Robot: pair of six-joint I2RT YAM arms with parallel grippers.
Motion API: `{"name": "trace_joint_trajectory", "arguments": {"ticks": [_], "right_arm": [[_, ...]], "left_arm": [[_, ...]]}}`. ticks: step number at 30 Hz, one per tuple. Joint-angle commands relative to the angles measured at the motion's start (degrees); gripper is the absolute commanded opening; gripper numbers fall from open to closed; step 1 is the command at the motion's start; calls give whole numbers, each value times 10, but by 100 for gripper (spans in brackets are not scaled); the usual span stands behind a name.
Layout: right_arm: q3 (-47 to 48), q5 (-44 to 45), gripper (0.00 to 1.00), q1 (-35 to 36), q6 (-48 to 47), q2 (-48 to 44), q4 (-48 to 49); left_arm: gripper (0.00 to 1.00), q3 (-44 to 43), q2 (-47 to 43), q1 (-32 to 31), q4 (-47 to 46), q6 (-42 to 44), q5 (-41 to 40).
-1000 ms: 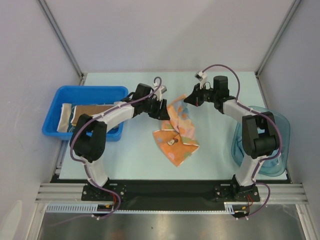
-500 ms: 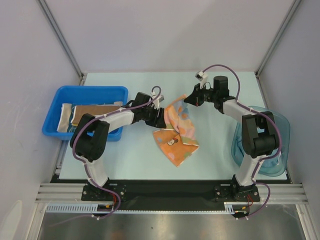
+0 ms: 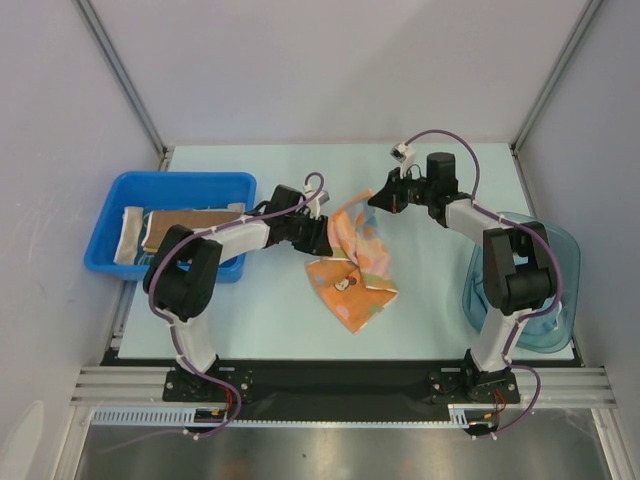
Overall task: Fold and stack the towels
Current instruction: Flatten out the crumpled towel
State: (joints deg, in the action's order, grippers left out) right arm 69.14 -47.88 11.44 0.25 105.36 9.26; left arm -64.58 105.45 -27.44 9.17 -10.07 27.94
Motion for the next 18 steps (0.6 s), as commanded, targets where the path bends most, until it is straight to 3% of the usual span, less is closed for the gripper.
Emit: {"name": "trace_joint_trajectory", "arguments": {"ticks": [1, 6, 9, 10, 11, 14, 18], "right_arm": [[21, -3, 0, -3, 3, 2, 16], [22, -3, 0, -3, 9, 1, 21], [20, -1, 0, -3, 9, -1, 20], [20, 1, 0, -3, 9, -2, 20], [22, 17, 0, -3, 12, -8, 16], [41, 96, 0, -3, 37, -40, -29], [77, 244, 0, 7, 70, -154, -119]], "left_arm": [[46, -9, 7, 4, -28, 3, 25], [46, -23, 25, 4, -26, 1, 26], [20, -22, 29, 3, -31, -3, 34], [5, -21, 25, 3, -28, -3, 35], [0, -26, 19, 3, -25, -3, 29], [0, -65, -27, 3, 37, 20, -2], [0, -188, -108, -9, 226, 89, -110]]}}
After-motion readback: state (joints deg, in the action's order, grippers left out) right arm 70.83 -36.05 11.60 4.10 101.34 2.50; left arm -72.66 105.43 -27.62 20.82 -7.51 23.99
